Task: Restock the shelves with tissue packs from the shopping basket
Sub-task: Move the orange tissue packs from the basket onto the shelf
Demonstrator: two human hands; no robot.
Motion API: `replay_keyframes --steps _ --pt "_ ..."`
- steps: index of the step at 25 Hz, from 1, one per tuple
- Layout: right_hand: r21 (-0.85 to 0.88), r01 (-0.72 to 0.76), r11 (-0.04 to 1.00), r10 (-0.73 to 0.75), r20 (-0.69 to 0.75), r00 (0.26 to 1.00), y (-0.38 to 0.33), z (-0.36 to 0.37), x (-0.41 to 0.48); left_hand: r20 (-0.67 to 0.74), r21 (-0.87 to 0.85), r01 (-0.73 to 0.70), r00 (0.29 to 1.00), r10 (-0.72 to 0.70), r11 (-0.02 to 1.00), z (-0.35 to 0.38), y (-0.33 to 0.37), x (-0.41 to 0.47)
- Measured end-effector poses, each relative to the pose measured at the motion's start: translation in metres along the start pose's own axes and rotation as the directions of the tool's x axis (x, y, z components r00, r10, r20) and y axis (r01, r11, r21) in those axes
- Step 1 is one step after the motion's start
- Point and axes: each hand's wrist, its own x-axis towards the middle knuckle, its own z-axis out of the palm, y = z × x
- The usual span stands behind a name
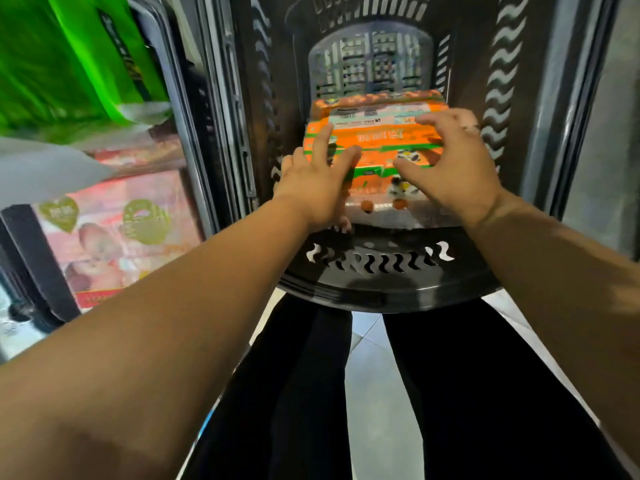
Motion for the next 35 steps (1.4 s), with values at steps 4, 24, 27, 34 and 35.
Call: replay_keyframes --steps 4,24,27,34,35 --pt "-0.197 0.134 0.971 -0.119 0.084 0.989 -0.005 0.008 -0.006 -0.092 0.009 0.037 0.995 -0.036 0.999 0.018 0.003 0.011" --pt "-0.668 0.192 0.719 -0.161 0.108 0.981 -0.055 -0.041 -0.013 -0.237 -0.096 0.024 0.97 -0.046 0.995 -0.056 -0.018 -0.026" --pt "-0.645 0.177 0.743 -0.124 0.126 0.984 -0.072 -0.077 -0.04 -0.222 -0.052 0.049 0.973 -0.06 0.997 -0.081 0.008 -0.049" --pt "-0.603 0.117 0.789 -0.067 0.105 0.992 -0.1 -0.107 -0.074 -0.249 -0.01 -0.077 0.966 0.072 0.997 -0.127 0.007 -0.089" --pt "-0.594 0.126 0.795 -0.081 0.101 0.992 -0.104 -0.108 -0.078 -0.261 -0.05 -0.091 0.962 0.075 0.995 -0.13 0.001 -0.097"
